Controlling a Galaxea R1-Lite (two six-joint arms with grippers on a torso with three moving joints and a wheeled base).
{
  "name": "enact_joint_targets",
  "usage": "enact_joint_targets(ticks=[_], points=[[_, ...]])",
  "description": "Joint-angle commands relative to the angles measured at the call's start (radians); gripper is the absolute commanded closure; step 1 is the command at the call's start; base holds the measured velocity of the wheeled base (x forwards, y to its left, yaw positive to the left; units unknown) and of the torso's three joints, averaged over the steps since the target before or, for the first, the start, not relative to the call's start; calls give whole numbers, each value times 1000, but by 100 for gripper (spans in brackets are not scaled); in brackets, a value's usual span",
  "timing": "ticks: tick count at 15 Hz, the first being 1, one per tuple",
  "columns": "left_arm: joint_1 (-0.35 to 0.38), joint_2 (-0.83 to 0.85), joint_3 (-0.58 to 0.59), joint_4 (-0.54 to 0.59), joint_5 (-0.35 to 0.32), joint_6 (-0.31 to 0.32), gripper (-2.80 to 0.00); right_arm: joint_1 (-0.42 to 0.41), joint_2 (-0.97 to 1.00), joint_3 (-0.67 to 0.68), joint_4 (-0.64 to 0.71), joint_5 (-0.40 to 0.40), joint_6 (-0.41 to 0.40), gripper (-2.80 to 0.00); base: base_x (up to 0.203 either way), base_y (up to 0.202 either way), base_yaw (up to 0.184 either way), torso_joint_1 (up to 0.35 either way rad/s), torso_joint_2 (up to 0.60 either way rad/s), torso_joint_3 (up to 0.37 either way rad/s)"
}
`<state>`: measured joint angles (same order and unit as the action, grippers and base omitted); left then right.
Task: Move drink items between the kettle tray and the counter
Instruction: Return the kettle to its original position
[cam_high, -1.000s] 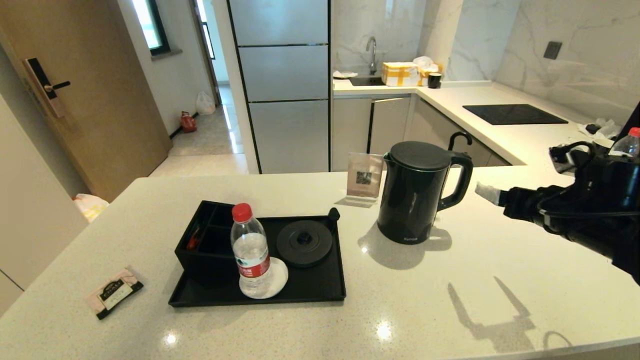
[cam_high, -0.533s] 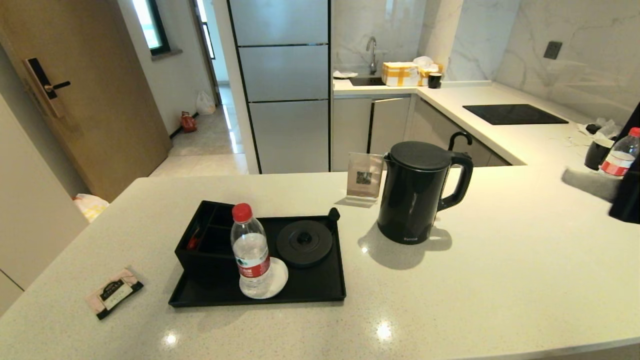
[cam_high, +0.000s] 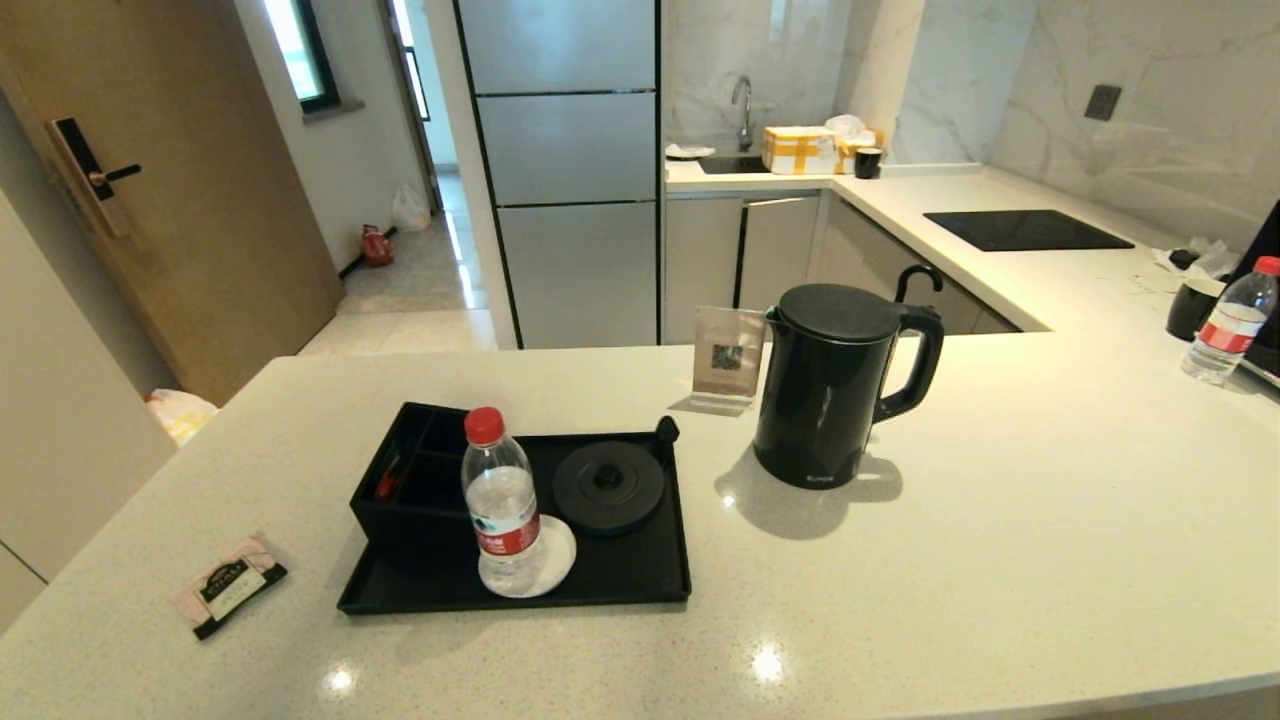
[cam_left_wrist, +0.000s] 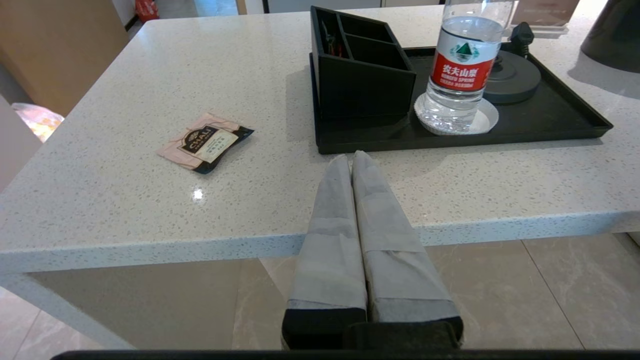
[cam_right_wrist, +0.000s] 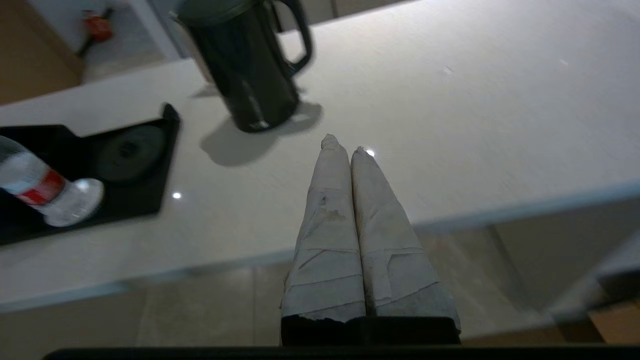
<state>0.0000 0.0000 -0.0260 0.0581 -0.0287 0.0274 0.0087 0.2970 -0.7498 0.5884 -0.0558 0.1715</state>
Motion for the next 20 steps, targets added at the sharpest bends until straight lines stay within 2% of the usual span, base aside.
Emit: enact_joint_targets(ticks=[1, 4, 6, 8, 10, 13, 15, 17, 18, 19, 20], points=[[0, -1, 0, 0, 0, 0, 0, -3, -204, 2, 100, -10, -11, 0, 0, 0, 0, 0, 0, 0], [0, 0, 0, 0, 0, 0, 0, -7, -292, 98, 152, -6, -35, 0, 0, 0, 0, 0, 0, 0], [0, 0, 0, 0, 0, 0, 0, -7, -295, 185, 117, -25, -36, 0, 0, 0, 0, 0, 0, 0], [0, 0, 0, 0, 0, 0, 0, -7, -295, 320, -42, -64, -40, 0, 0, 0, 0, 0, 0, 0], [0, 0, 0, 0, 0, 0, 0, -7, -295, 450, -268, -100, -49, 0, 0, 0, 0, 0, 0, 0], [0, 0, 0, 0, 0, 0, 0, -7, -295, 458, -285, -110, -52, 0, 0, 0, 0, 0, 0, 0], [0, 0, 0, 0, 0, 0, 0, -7, -295, 529, -393, -62, -80, 0, 0, 0, 0, 0, 0, 0], [0, 0, 0, 0, 0, 0, 0, -7, -295, 703, -516, 5, -152, 0, 0, 0, 0, 0, 0, 0], [0, 0, 0, 0, 0, 0, 0, -7, -295, 745, -578, 38, -189, 0, 0, 0, 0, 0, 0, 0], [0, -1, 0, 0, 0, 1, 0, -7, -295, 750, -588, 47, -190, 0, 0, 0, 0, 0, 0, 0], [0, 0, 0, 0, 0, 0, 0, -7, -295, 750, -588, 45, -156, 0, 0, 0, 0, 0, 0, 0]])
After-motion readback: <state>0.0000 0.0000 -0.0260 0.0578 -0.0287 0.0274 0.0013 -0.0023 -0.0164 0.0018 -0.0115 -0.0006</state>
